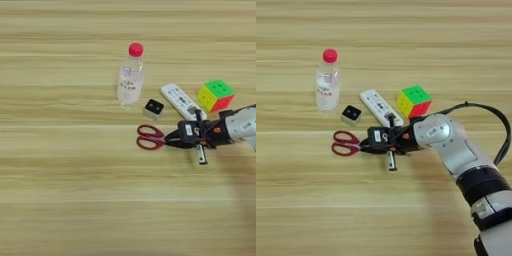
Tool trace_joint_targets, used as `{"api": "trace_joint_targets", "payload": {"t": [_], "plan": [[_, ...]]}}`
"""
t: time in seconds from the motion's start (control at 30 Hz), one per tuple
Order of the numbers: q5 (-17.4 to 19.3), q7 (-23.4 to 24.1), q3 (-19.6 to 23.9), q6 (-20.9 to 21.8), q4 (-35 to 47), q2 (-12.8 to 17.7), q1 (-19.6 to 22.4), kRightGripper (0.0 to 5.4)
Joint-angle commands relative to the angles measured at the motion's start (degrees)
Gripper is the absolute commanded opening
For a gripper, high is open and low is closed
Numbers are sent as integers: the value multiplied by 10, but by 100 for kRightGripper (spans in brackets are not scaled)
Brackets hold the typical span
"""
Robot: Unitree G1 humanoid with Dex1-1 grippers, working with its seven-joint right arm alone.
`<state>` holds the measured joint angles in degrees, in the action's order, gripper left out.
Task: Move the objects on the table
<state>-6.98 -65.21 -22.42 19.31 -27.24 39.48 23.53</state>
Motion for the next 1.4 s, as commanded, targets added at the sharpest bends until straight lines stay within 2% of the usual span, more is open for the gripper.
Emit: {"api": "trace_joint_targets", "payload": {"t": [0.03,0.23,0.37,0.43,0.53,0.7,0.87,0.93,1.03,1.2,1.4], "plan": [[-49,-4,-23,-29,-20,21,-22,110],[11,-26,15,-32,-3,22,-10,144],[75,-63,56,-55,27,28,-7,182],[153,-115,97,-86,58,35,-2,198],[229,-165,144,-124,81,36,2,236],[321,-225,196,-185,108,26,2,285],[394,-256,241,-241,118,13,15,346],[415,-250,264,-253,115,5,21,361],[436,-214,304,-256,103,-15,37,401],[473,-143,371,-271,85,-43,91,453],[514,4,437,-296,106,-85,144,507]]}}
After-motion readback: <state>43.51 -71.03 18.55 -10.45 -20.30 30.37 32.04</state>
